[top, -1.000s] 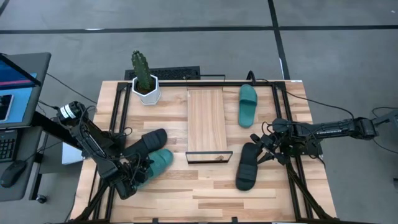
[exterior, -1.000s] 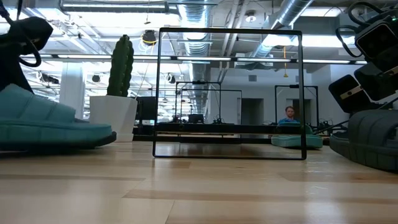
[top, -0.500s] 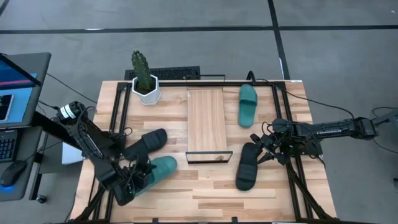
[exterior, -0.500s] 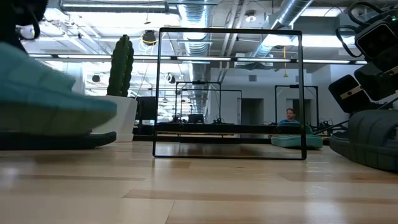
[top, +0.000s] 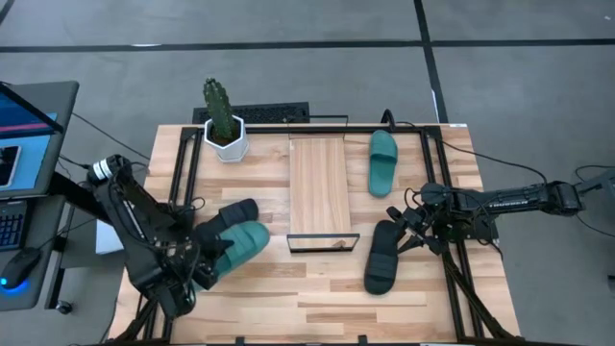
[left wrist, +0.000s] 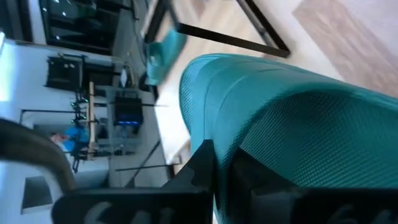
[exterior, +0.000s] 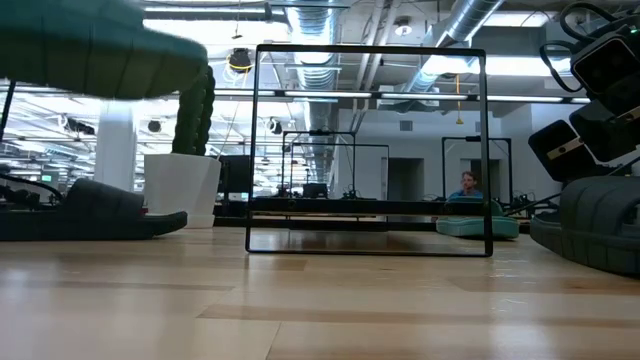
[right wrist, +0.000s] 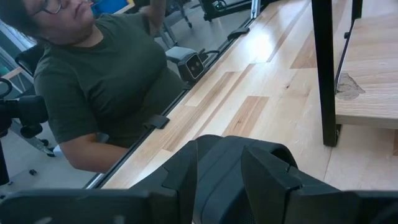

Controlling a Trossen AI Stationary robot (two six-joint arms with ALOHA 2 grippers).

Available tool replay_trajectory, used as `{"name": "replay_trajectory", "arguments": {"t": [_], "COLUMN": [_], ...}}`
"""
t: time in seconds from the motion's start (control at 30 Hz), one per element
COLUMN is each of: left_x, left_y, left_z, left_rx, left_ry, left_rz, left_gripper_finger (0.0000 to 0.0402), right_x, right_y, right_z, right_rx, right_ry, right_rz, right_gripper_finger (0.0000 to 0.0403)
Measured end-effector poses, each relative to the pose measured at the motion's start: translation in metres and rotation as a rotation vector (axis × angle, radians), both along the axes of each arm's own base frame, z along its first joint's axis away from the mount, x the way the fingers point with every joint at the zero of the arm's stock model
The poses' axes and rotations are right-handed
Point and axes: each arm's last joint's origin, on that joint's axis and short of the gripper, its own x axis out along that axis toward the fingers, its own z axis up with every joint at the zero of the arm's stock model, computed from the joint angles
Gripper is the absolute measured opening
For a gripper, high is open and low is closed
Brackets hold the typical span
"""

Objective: Pick and place slides into the shelf
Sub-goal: Put the left green slide on the shelf

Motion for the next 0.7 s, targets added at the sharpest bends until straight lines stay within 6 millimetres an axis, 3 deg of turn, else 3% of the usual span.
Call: {"name": "replay_trajectory", "arguments": {"t": [0.2, 0.7], "left_x": [-0.009, -0.030], "left_y": [0.017, 0.083], "left_z": [0.023, 0.089], "left_rx": [0.066, 0.168], "left_ry": [-0.058, -0.263], "left_rz": [-0.043, -0.063], "left_gripper_finger": [0.0001, 0.0000], "right_x": [0.000, 0.000], "right_y": [0.000, 0.000], "right_z": [0.000, 0.000], "right_rx": [0.000, 0.000], "right_ry": [0.000, 0.000], "right_rz": [0.000, 0.000], "right_gripper_finger": [0.0114, 0.0114]}}
